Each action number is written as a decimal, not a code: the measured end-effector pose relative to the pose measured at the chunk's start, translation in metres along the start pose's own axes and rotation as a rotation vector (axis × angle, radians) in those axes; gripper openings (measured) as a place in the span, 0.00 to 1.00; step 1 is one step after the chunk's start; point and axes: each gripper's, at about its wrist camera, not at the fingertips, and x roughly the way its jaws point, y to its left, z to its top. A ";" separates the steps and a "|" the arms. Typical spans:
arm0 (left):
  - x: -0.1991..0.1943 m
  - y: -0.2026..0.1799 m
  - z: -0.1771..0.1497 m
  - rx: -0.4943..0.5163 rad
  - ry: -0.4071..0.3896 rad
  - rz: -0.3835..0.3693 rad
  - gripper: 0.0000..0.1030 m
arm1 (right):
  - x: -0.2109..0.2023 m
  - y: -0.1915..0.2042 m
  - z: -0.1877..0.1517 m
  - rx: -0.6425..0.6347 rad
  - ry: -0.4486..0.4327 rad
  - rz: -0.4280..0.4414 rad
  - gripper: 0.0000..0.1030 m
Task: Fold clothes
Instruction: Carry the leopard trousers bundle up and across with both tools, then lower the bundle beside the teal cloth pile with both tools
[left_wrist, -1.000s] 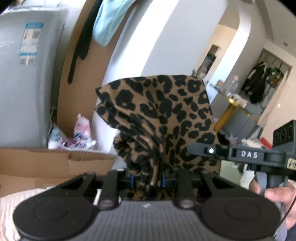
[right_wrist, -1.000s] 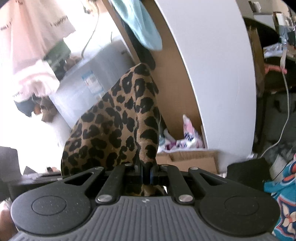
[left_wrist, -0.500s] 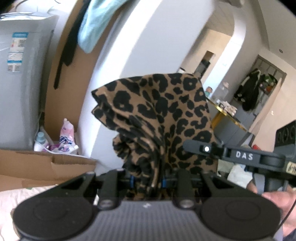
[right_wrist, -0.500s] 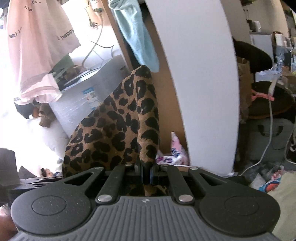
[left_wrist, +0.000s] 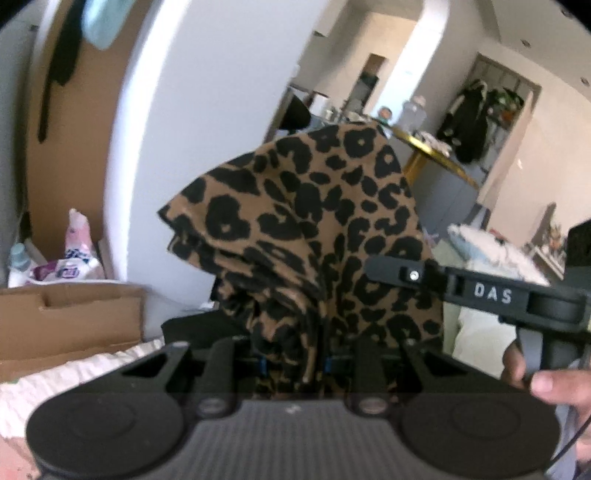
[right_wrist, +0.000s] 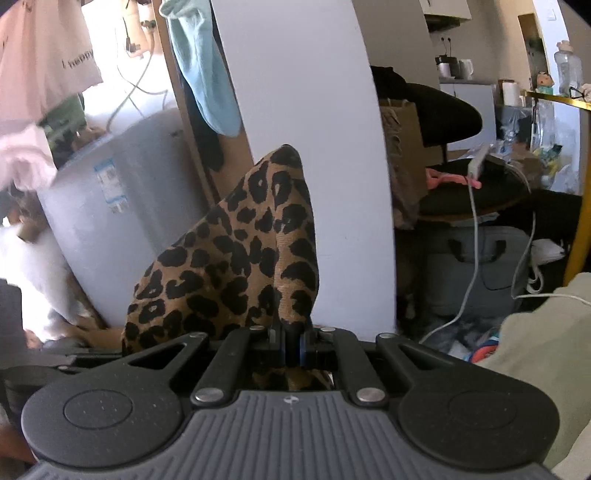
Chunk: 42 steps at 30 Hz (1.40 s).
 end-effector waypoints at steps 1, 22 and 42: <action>0.008 0.003 -0.005 0.002 0.009 -0.001 0.26 | 0.005 -0.004 -0.006 0.008 -0.001 -0.016 0.05; 0.193 0.141 -0.115 -0.158 0.178 -0.038 0.26 | 0.195 -0.089 -0.125 0.006 0.059 -0.322 0.05; 0.286 0.267 -0.161 -0.420 0.248 0.019 0.26 | 0.371 -0.177 -0.172 0.084 0.234 -0.213 0.05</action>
